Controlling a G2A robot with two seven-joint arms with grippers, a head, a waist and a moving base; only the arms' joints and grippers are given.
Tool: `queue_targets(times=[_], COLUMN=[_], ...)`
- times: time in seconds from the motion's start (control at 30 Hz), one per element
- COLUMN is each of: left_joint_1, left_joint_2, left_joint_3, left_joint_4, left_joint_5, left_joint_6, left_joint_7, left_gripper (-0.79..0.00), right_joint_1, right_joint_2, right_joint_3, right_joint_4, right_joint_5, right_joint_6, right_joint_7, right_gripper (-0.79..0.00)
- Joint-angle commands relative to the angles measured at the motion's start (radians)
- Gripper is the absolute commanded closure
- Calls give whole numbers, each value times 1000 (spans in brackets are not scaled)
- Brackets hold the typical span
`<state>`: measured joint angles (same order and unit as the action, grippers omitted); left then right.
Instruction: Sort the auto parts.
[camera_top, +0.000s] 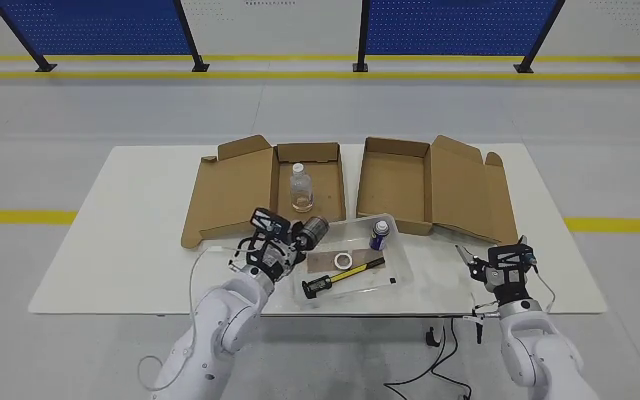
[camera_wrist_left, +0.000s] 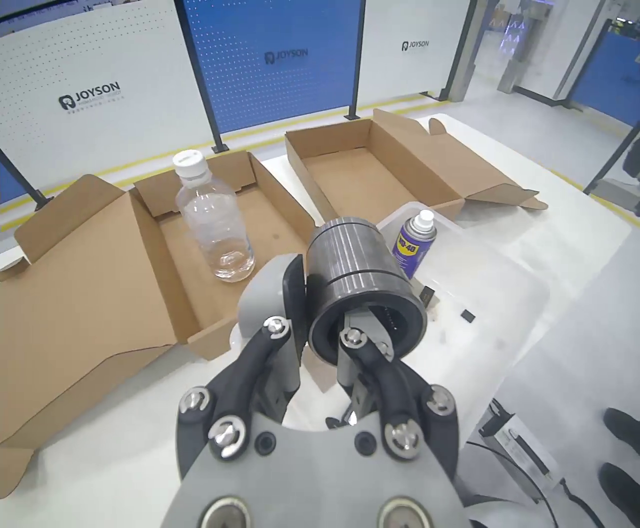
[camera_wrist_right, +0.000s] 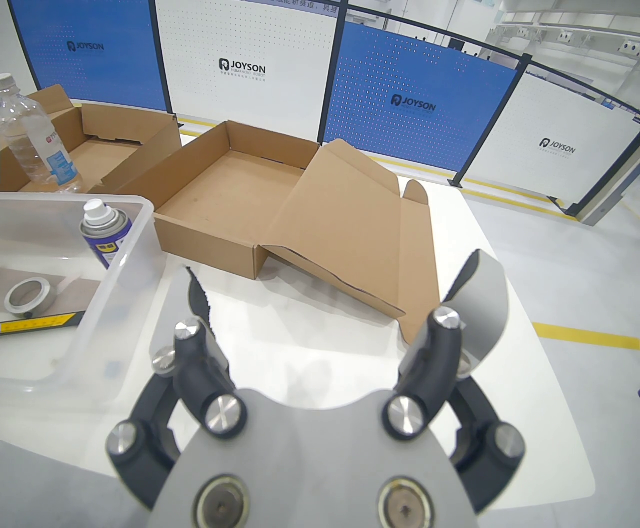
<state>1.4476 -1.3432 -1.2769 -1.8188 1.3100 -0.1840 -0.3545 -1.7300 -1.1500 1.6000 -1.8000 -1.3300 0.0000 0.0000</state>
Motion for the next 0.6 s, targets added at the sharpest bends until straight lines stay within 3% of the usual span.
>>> queue_targets(times=[0.0,0.17,0.57], left_joint_1=[-13,-51,-214], left_joint_2=[-1,-3,-26], left_joint_3=[0,11,82], left_joint_4=[10,51,280], left_joint_5=[0,50,117], left_joint_6=[21,71,231], left_joint_7=[5,38,6], left_gripper=[0,0,0], right_joint_1=[0,0,0], right_joint_2=[0,0,0], right_joint_3=[0,0,0], right_joint_4=[0,0,0], right_joint_5=[0,0,0], right_joint_6=[0,0,0], right_joint_7=[0,0,0], right_gripper=[-785,-785,-785])
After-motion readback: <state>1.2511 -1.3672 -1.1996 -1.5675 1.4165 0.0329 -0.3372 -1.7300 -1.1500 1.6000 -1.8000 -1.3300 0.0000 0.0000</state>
